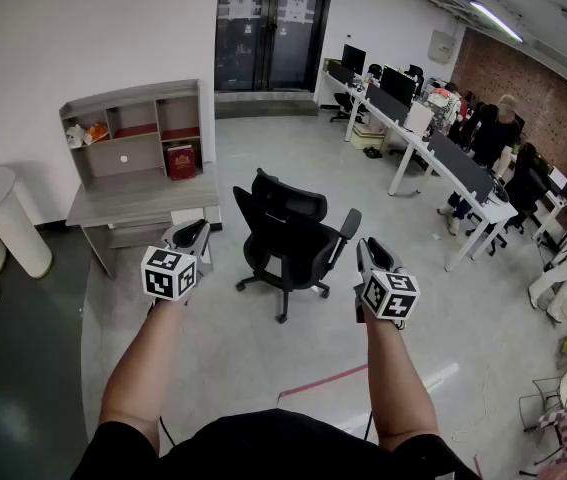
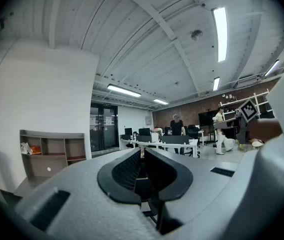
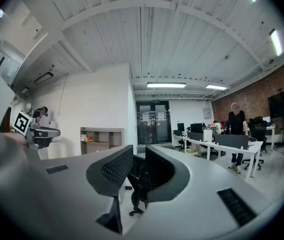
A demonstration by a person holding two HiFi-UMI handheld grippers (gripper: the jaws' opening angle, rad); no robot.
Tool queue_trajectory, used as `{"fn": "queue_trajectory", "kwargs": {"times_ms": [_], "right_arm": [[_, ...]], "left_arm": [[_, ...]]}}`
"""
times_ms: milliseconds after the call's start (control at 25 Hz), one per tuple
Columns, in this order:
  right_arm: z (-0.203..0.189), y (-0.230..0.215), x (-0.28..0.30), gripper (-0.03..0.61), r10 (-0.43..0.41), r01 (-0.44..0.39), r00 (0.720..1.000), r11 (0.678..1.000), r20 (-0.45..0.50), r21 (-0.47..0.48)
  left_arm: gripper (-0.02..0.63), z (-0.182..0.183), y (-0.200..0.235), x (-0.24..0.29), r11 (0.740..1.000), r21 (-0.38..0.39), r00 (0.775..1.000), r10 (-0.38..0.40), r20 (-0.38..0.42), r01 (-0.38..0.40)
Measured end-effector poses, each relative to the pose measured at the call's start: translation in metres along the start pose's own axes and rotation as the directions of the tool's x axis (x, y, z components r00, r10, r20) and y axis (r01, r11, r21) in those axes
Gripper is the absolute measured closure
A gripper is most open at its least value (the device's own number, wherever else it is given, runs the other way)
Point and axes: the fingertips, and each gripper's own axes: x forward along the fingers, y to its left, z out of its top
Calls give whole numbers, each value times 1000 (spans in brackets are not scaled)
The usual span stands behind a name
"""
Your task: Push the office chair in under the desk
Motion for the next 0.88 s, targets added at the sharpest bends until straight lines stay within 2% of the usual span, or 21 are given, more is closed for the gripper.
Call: {"fn": "queue_trajectory", "kwargs": {"times_ms": [440,880], "right_arm": [[9,30,7,498,-47,48,999,999,17,-5],[-1,58,19,500,-110,109,994,994,15,15]], "left_arm": [[580,-9,28,-3,998,1,998,-58,-6,58],[578,-22,59,-4,994,-6,994,-109,0,109]]}}
